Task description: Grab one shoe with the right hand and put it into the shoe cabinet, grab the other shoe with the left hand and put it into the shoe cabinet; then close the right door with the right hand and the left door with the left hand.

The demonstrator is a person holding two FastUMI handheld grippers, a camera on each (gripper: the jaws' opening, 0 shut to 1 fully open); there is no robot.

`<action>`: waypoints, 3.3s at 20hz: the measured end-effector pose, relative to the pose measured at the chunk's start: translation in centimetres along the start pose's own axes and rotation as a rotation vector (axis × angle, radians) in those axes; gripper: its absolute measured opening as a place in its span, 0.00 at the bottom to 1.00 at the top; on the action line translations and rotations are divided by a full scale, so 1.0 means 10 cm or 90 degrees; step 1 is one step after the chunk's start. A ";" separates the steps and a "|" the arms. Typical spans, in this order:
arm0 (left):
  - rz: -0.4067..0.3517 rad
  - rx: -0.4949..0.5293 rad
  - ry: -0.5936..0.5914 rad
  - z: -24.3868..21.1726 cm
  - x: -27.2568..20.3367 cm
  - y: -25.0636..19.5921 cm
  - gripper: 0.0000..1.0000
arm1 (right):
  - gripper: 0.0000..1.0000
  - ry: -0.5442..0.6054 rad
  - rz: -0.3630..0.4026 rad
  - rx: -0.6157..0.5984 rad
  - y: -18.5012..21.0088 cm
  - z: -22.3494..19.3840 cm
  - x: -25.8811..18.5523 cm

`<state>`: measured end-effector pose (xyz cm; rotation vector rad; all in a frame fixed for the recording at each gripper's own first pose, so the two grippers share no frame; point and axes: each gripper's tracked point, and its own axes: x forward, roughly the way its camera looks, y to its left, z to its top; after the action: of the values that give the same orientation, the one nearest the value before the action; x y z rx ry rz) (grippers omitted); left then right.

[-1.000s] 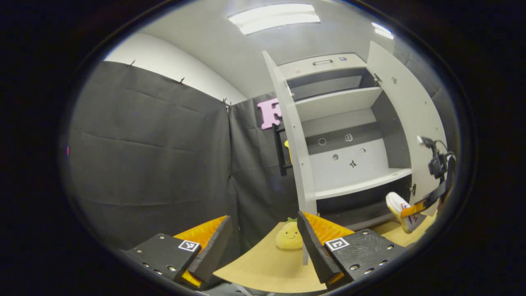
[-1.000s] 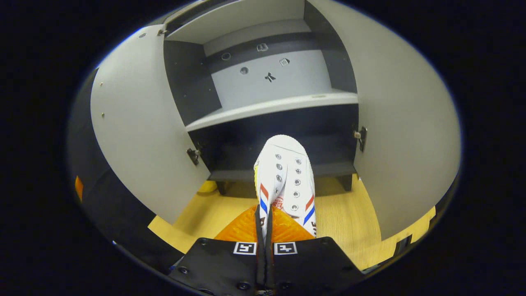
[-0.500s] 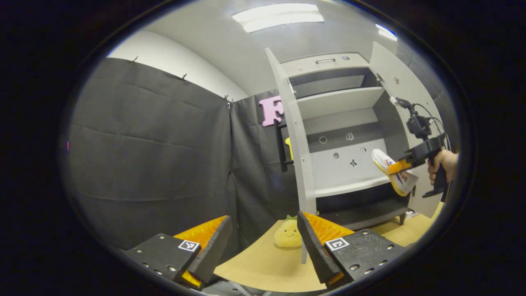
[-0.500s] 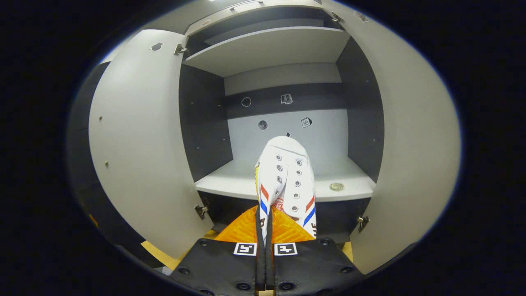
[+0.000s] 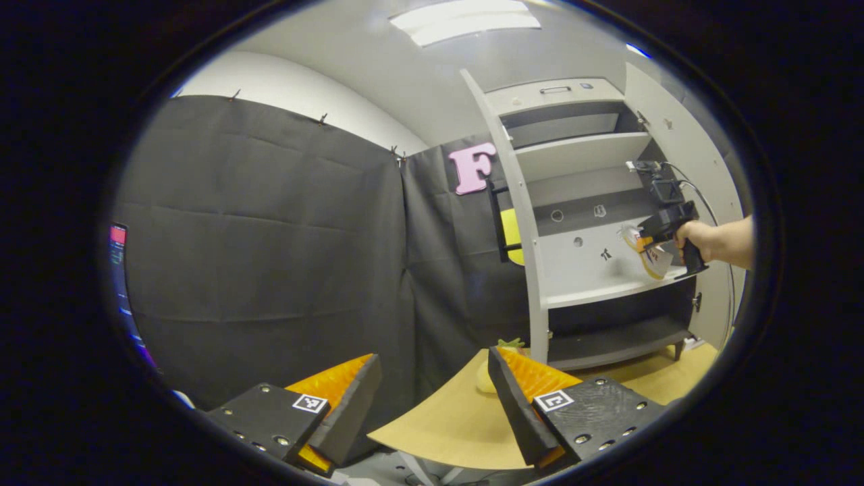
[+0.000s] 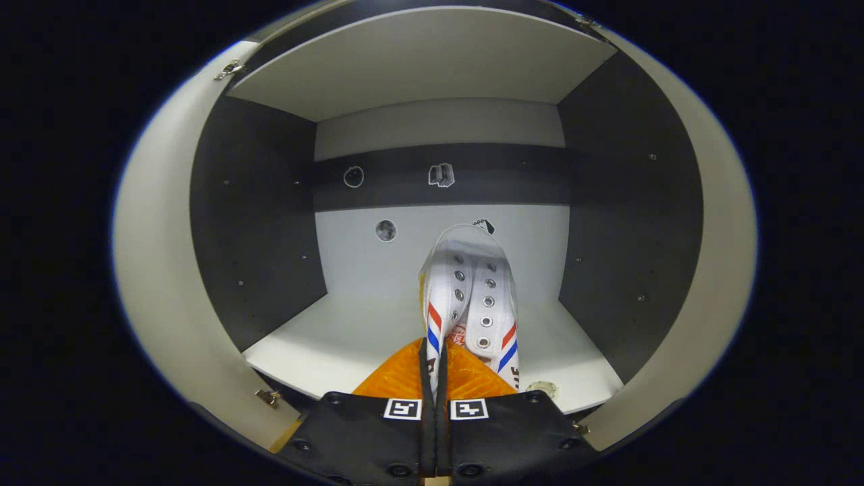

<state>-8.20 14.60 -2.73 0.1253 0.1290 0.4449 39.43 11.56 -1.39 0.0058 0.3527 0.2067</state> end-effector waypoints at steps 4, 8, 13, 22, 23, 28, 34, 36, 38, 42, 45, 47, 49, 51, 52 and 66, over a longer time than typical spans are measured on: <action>0.011 0.006 0.005 -0.01 0.00 0.06 0.94 | 0.01 0.054 -0.024 -0.002 0.08 -0.11 0.59; 0.004 0.006 0.011 -0.03 0.03 0.01 0.94 | 0.01 0.094 -0.034 0.000 0.03 -0.20 0.72; -0.019 0.009 0.008 0.01 0.09 -0.14 0.95 | 0.10 0.089 -0.062 -0.007 0.00 -0.18 0.74; -0.149 -0.016 0.030 -0.12 0.30 -0.87 0.94 | 1.00 -0.053 -0.071 -0.032 -0.06 0.04 -0.14; -0.171 -0.018 0.034 -0.14 0.30 -1.01 0.95 | 1.00 -0.073 -0.068 -0.032 -0.07 0.06 -0.31; -0.278 -0.034 0.065 -0.34 0.27 -1.59 0.94 | 0.96 -0.161 -0.071 -0.014 -0.21 0.12 -1.15; -0.384 -0.059 0.140 -0.76 0.28 -2.28 0.95 | 1.00 -0.192 -0.084 0.003 -0.46 -0.14 -1.91; -0.407 -0.062 0.173 -0.95 0.31 -2.48 0.95 | 1.00 -0.188 -0.083 0.001 -0.51 -0.28 -2.08; -0.430 -0.064 0.212 -1.18 0.33 -2.66 0.95 | 0.96 -0.185 -0.084 0.001 -0.56 -0.44 -2.26; -0.454 -0.050 0.280 -1.60 0.41 -2.94 0.94 | 1.00 -0.158 -0.100 -0.020 -0.66 -0.78 -2.50; -0.461 -0.047 0.324 -1.91 0.50 -3.11 0.94 | 0.96 -0.123 -0.120 -0.028 -0.78 -1.05 -2.62; -0.465 -0.043 0.358 -2.10 0.55 -3.20 0.95 | 1.00 -0.105 -0.129 -0.016 -0.83 -1.17 -2.70; -0.468 -0.032 0.387 -2.31 0.61 -3.29 0.95 | 0.96 -0.095 -0.140 -0.009 -0.89 -1.26 -2.78; -0.472 -0.019 0.417 -2.53 0.65 -3.37 0.94 | 0.96 -0.087 -0.149 -0.012 -0.93 -1.33 -2.84; -0.474 -0.014 0.434 -2.64 0.65 -3.41 0.94 | 0.96 -0.081 -0.153 -0.016 -0.95 -1.37 -2.87; -0.477 -0.109 0.633 -3.40 0.47 -3.65 0.59 | 1.00 -0.035 -0.169 -0.015 -1.01 -1.65 -3.00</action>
<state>6.17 -12.89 -42.06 -0.3217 1.0736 -0.2707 8.23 -4.94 -7.04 -0.0583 0.2935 -0.0522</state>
